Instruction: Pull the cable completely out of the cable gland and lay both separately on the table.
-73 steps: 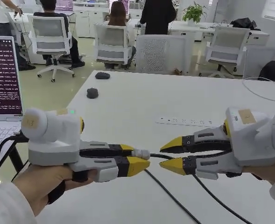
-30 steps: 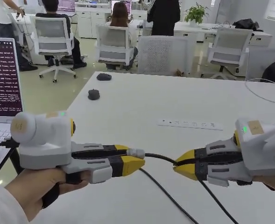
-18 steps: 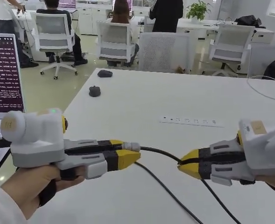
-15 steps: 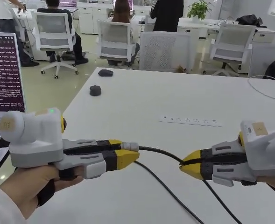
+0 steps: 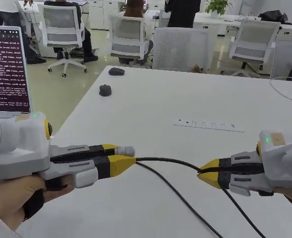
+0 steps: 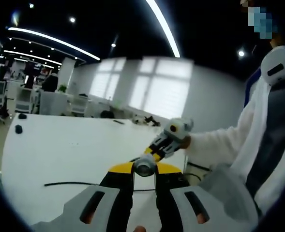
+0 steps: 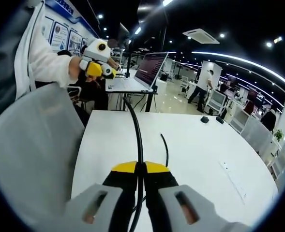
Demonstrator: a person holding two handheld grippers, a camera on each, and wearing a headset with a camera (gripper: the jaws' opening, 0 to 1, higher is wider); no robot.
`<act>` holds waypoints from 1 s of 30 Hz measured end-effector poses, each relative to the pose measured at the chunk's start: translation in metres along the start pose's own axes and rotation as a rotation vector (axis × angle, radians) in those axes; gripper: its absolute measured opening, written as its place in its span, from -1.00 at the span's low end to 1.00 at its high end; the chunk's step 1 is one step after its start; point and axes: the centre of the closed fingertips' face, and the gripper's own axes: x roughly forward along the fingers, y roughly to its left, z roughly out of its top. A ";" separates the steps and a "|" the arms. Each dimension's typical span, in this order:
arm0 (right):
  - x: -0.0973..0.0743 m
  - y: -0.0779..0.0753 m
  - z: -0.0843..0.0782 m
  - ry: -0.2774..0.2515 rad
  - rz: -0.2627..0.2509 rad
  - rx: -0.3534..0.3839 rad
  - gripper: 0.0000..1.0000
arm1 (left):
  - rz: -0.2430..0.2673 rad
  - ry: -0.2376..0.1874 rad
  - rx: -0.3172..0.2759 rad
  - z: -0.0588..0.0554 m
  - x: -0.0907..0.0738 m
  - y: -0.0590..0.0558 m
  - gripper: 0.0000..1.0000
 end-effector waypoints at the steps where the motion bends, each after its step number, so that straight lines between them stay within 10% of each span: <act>1: 0.004 -0.002 -0.004 0.003 0.002 0.013 -0.94 | 0.001 0.005 0.003 -0.002 0.000 -0.001 -0.67; 30: 0.105 -0.010 -0.100 0.207 0.122 0.140 -0.94 | 0.011 0.025 -0.084 -0.041 0.005 0.001 -0.67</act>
